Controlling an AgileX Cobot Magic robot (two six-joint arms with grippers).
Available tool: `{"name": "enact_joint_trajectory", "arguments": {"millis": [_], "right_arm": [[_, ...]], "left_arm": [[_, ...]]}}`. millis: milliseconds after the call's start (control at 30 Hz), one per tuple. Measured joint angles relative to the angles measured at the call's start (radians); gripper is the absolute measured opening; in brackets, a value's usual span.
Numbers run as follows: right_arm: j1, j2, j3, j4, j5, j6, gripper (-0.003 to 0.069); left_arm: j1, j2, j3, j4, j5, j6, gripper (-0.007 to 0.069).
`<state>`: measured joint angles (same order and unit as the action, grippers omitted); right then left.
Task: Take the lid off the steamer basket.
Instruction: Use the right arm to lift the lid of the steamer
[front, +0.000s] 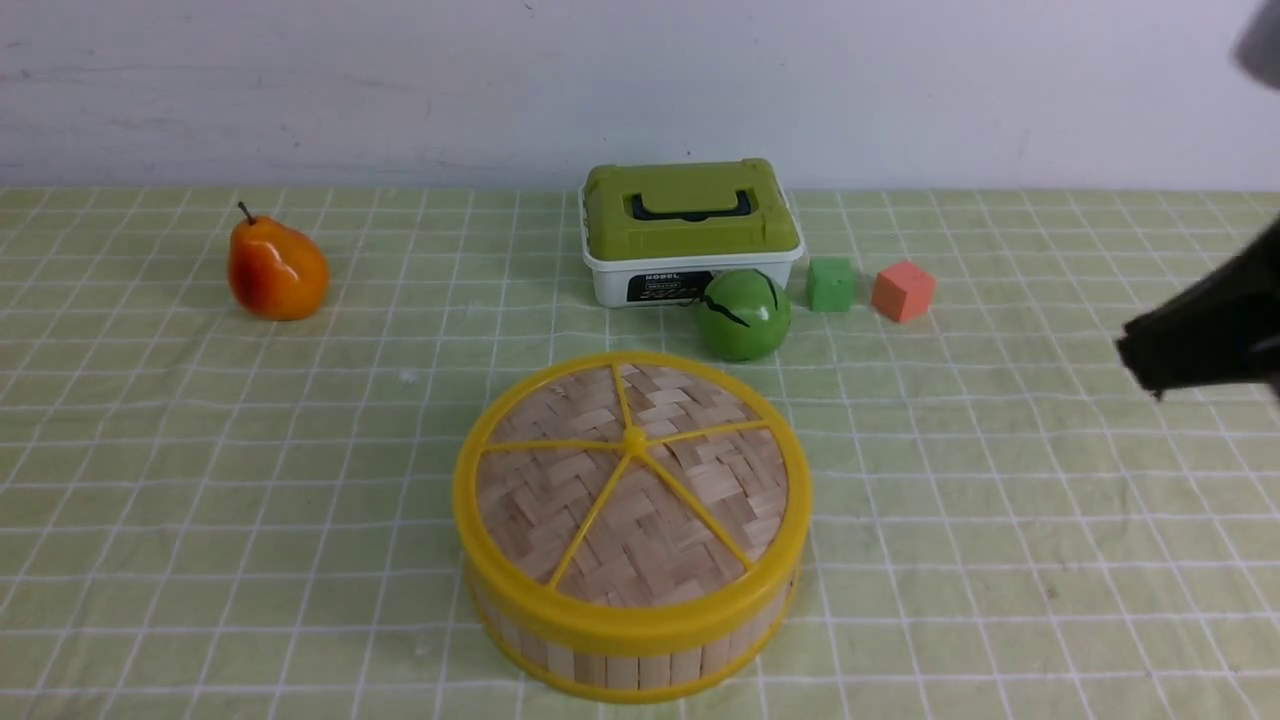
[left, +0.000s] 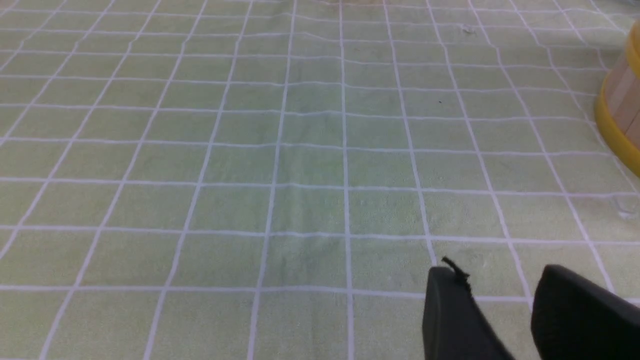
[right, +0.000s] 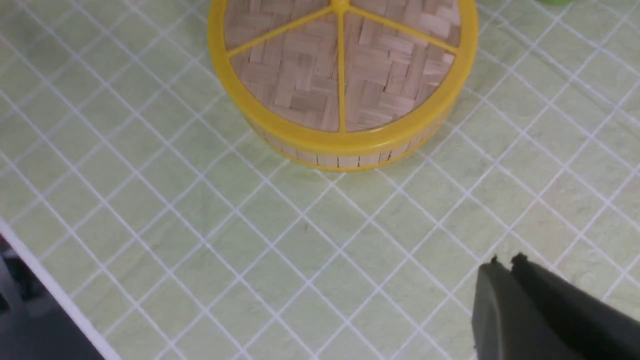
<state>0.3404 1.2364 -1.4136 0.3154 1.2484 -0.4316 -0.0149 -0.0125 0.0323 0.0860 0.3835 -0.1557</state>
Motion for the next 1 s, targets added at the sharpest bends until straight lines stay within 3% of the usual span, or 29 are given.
{"name": "enact_joint_trajectory", "arguments": {"millis": [167,300,467,733,867,1000], "right_arm": [[0.245,0.220,-0.134,-0.262,0.002,0.170,0.0006],[0.343,0.384,-0.246,-0.323,0.001,0.228,0.0017],[0.368,0.542,-0.370,-0.296,-0.004,0.263,0.0077],[0.368,0.778,-0.554,-0.258,-0.089,0.328,0.0393],[0.368,0.836,-0.564,-0.262,-0.116,0.360,0.0431],[0.368,0.874,-0.564,-0.276,-0.098,0.384,0.0392]], "left_arm": [[0.000,0.000,0.000,0.000,0.000,0.000,0.0239],[0.000,0.000,0.000,0.000,0.000,0.000,0.0239],[0.000,0.000,0.000,0.000,0.000,0.000,0.0239],[0.000,0.000,0.000,0.001,0.000,0.000,0.0239],[0.000,0.000,0.000,0.001,0.000,0.000,0.0239],[0.000,0.000,0.000,0.001,0.000,0.000,0.0239]]}}
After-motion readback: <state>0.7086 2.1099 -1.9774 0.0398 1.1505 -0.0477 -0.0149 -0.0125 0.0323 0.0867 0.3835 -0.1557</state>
